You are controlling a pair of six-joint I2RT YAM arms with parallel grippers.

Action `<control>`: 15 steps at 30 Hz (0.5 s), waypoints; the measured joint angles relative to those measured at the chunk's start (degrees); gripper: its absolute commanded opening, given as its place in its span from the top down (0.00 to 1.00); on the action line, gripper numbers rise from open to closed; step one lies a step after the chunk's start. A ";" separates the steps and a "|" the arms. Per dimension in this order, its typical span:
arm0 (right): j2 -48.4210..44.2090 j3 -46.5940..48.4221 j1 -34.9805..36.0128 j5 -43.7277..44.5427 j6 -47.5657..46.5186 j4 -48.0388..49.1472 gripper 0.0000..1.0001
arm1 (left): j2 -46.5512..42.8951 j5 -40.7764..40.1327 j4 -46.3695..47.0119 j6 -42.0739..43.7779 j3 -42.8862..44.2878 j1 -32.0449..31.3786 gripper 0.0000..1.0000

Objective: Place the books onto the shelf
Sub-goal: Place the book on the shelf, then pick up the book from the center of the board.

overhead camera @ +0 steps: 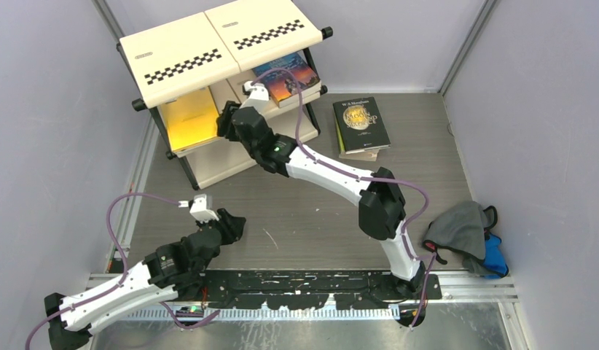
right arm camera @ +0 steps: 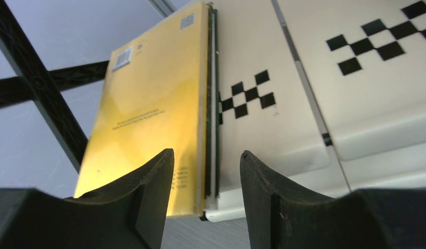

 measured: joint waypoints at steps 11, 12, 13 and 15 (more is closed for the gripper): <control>-17.73 -21.81 0.00 4.98 -5.66 3.06 0.32 | 9.35 -0.17 3.76 0.35 0.96 -0.04 0.56; -20.20 -24.22 0.00 5.86 -5.90 3.39 0.31 | 10.67 -0.04 4.74 0.46 0.98 -0.04 0.56; -23.17 -27.28 0.00 6.86 -6.12 4.70 0.29 | 11.89 0.15 5.64 0.57 1.05 -0.04 0.56; -29.40 -33.46 -0.11 9.68 -6.29 6.49 0.28 | 14.99 0.50 7.80 1.09 1.42 -0.04 0.56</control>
